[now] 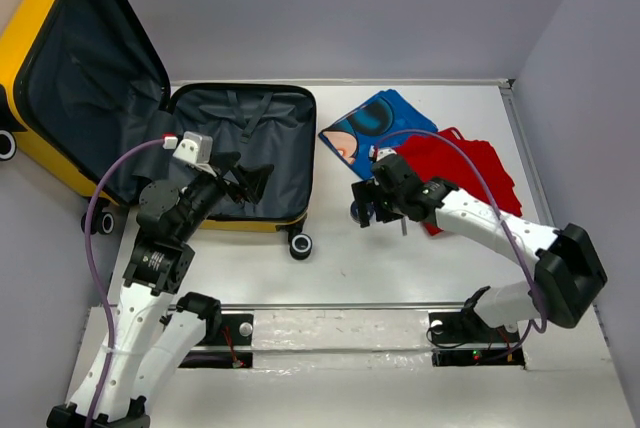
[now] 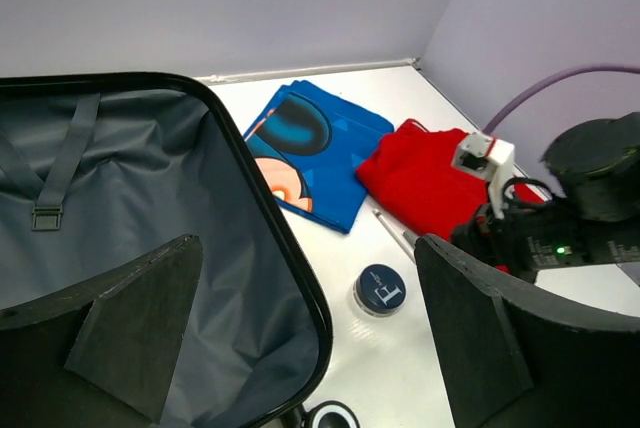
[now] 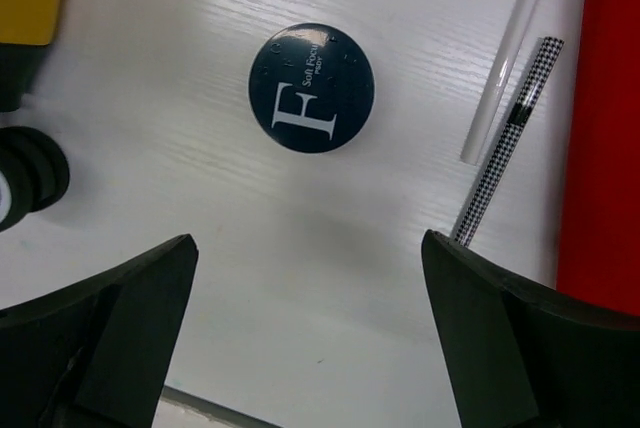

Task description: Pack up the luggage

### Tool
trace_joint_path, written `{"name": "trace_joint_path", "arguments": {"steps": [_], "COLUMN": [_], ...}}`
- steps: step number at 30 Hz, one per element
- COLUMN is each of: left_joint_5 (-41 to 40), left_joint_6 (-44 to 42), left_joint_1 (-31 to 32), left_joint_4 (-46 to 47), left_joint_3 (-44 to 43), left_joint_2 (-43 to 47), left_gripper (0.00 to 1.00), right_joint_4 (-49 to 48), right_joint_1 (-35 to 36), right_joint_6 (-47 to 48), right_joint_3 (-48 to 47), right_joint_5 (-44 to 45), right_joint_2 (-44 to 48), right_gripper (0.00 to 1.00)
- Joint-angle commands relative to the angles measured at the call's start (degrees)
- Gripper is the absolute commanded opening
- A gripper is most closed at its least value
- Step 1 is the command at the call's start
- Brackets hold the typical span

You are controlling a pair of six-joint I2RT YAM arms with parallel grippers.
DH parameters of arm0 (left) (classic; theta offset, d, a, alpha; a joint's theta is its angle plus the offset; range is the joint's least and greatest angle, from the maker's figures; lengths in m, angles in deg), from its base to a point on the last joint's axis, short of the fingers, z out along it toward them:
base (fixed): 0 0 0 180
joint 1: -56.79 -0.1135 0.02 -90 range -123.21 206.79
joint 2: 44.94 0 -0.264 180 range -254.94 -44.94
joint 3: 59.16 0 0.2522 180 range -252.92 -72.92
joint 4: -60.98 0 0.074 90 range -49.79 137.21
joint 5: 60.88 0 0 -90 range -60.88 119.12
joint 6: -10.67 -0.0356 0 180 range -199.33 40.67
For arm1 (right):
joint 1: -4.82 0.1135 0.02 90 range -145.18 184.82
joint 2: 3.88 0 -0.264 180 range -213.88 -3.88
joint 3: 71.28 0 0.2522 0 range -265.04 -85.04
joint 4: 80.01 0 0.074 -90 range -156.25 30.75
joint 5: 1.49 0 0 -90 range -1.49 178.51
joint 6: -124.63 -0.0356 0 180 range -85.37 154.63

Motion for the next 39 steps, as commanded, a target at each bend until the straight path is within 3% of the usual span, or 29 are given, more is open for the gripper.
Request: {"name": "trace_joint_path", "arguments": {"steps": [1, 13, 22, 23, 25, 31, 35, 39], "left_joint_5": [1.71, 2.06, 1.53, 1.53, 1.53, 1.8, 1.45, -2.24], "left_joint_6": [0.52, 0.61, 0.96, 0.96, 1.05, 1.23, 1.66, 2.54], "left_joint_1": [-0.14, -0.14, -0.14, -0.14, -0.14, -0.14, -0.14, -0.66], "left_joint_4": [2.56, 2.74, 3.09, 3.18, 3.27, 3.44, 3.53, 3.09], "left_joint_3": [0.46, 0.55, 0.64, 0.81, 0.73, 0.81, 0.9, 0.73], "left_joint_2": [0.93, 1.01, 1.8, 2.07, 2.24, 2.95, 3.39, 4.35], "left_gripper": [0.99, 0.99, 0.99, 0.99, 0.99, 0.99, 0.99, 0.99], "right_joint_4": [-4.61, -12.43, -12.61, -12.61, -12.7, -11.04, -10.41, -10.59], "right_joint_1": [0.26, 0.26, 0.26, 0.26, 0.26, 0.26, 1.04, 4.03], "right_joint_6": [-0.52, 0.01, 0.27, 0.1, -0.08, -0.17, 2.72, 4.93], "right_joint_3": [-2.06, -7.16, -11.47, -11.64, -11.73, -12.0, -13.31, -20.68], "right_joint_5": [3.64, 1.88, 5.13, 5.49, 6.36, 9.53, 8.74, 5.67], "right_joint_2": [-3.71, -18.74, -25.78, -26.13, -26.31, -21.94, -13.33, -12.33], "right_gripper": [1.0, 0.94, 0.81, 0.75, 0.71, 0.42, 0.39, 0.38]}}
